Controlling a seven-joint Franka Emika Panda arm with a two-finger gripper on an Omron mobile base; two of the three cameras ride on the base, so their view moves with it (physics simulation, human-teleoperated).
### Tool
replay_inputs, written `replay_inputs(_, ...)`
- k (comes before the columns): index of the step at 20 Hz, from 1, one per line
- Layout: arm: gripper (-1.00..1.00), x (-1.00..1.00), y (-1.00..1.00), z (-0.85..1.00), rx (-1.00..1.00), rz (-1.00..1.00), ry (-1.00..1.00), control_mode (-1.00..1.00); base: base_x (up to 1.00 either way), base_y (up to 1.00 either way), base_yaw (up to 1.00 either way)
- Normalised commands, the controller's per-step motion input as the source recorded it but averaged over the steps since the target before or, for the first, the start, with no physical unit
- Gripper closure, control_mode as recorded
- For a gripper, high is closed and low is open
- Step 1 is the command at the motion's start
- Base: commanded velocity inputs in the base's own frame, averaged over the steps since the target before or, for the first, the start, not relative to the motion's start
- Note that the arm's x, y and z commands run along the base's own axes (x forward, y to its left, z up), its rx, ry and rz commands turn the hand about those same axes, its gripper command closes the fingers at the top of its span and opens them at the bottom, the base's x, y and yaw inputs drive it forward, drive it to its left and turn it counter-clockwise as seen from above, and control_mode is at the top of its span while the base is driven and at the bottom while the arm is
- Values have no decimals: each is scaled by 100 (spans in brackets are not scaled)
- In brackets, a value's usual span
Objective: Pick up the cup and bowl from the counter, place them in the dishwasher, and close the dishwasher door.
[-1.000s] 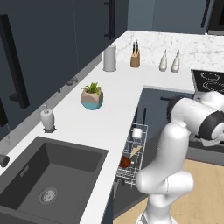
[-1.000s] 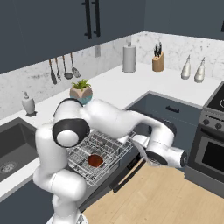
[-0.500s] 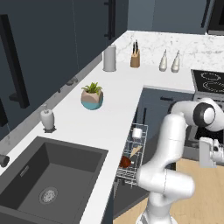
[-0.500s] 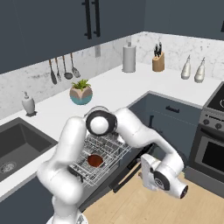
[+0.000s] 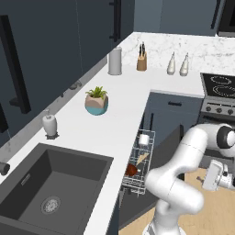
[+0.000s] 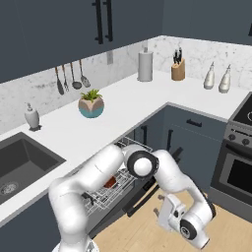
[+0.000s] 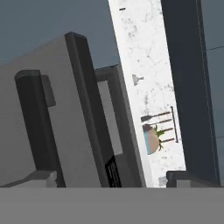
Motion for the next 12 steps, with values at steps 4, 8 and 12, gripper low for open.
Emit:
replay_inputs(4, -100, 30, 13, -55, 6, 0, 0, -100, 0, 0, 0)
replay_inputs(8, -100, 46, 25, -42, 1, 0, 0, -100, 0, 0, 0)
replay_inputs(12, -100, 54, 36, -23, 0, 0, 0, -100, 0, 0, 0)
